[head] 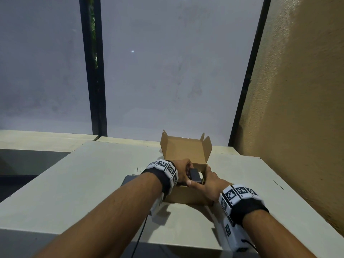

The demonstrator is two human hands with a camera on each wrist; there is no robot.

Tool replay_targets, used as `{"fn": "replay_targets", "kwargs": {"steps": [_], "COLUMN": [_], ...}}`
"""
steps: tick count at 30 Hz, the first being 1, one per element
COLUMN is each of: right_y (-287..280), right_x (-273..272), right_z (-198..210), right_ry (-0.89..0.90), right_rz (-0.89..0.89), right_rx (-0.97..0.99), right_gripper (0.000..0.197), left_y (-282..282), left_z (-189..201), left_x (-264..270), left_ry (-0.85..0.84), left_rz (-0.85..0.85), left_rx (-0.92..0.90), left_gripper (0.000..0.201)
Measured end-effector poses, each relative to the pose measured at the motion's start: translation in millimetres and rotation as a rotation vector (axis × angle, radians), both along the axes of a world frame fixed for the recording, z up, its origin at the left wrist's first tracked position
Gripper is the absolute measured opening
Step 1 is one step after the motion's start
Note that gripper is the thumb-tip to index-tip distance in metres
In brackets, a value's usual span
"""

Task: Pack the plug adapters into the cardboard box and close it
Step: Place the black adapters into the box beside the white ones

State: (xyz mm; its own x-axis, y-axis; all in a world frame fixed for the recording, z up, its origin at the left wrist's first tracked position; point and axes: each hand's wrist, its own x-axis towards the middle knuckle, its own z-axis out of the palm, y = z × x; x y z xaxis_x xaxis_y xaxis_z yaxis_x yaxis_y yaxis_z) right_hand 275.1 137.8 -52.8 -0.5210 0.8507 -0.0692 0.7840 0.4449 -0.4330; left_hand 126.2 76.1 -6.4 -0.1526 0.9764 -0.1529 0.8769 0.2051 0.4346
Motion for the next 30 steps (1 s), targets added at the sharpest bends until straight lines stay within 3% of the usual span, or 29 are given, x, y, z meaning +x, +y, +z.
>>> {"fn": "replay_targets", "kwargs": {"steps": [11,16,20,27,30], "right_y": [-2,-3,-7,-2,-2], "right_x": [3,3,3,2,2], "right_z": [5,4,6,3,3], "right_ry": [0.03,-0.004,-0.012,0.026,0.05], "right_rz": [0.023,0.012,0.006,0.03,0.045], "right_rx": [-0.04,-0.023,0.021,0.0,0.0], "right_gripper": [0.111,0.119,0.113,0.116,0.141], "left_y": [0,-4,-4,-5,-7], "left_z": [-5,-5,-1,0,-1], "left_x": [15,14,12,11,10], "left_ry": [0.26,0.258,0.259,0.285,0.308], "left_rz": [0.024,0.01,-0.035,-0.046,-0.068], "left_rx": [0.027,0.029,-0.007,-0.023,-0.02], "left_gripper": [0.054,0.058,0.063,0.059,0.058]}}
